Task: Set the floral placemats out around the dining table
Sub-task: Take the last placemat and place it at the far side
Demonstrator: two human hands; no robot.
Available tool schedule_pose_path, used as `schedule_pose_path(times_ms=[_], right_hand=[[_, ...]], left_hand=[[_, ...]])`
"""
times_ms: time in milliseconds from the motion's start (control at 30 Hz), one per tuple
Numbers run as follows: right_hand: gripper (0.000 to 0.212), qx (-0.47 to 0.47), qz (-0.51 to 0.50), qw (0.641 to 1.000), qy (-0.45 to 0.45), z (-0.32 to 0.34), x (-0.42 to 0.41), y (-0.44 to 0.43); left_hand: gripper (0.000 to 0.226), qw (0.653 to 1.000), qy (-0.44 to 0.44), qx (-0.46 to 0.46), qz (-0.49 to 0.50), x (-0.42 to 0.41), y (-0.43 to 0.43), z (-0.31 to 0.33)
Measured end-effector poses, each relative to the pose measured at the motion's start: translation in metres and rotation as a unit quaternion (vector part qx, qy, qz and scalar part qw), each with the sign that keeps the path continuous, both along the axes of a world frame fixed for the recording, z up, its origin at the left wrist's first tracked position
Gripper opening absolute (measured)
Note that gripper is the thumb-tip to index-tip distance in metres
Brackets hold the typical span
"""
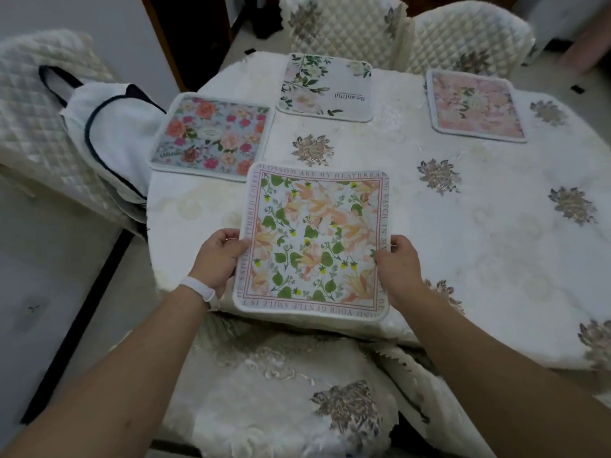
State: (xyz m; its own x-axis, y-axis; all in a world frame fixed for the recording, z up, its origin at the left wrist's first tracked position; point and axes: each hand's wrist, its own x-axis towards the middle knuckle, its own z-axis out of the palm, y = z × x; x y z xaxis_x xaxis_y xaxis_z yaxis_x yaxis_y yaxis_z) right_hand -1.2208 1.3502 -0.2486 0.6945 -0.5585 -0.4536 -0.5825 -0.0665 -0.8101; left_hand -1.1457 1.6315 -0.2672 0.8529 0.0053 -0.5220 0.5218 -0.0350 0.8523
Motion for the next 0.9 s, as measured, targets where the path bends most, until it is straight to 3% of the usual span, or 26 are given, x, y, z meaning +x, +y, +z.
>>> schedule_pose_path(times_ms=[200,433,733,900], right_hand=[[0.014,0.012,-0.022,0.999,0.042,-0.028,0.013,0.011],[0.017,0.048,-0.06,0.995,0.063,-0.056,0.019,0.015],[0.024,0.132,-0.185,0.972,0.052,-0.079,0.012,0.026],[0.025,0.223,-0.224,0.948,0.036,-0.088,0.009,0.052]], left_hand=[[0.01,0.999,0.037,0.021,-0.033,0.018,0.008,-0.029],[0.016,0.998,0.049,0.029,0.003,0.024,0.016,-0.047],[0.03,0.989,0.08,-0.078,0.099,0.001,-0.015,-0.058],[0.031,0.976,0.08,-0.059,0.191,-0.02,-0.04,-0.066]])
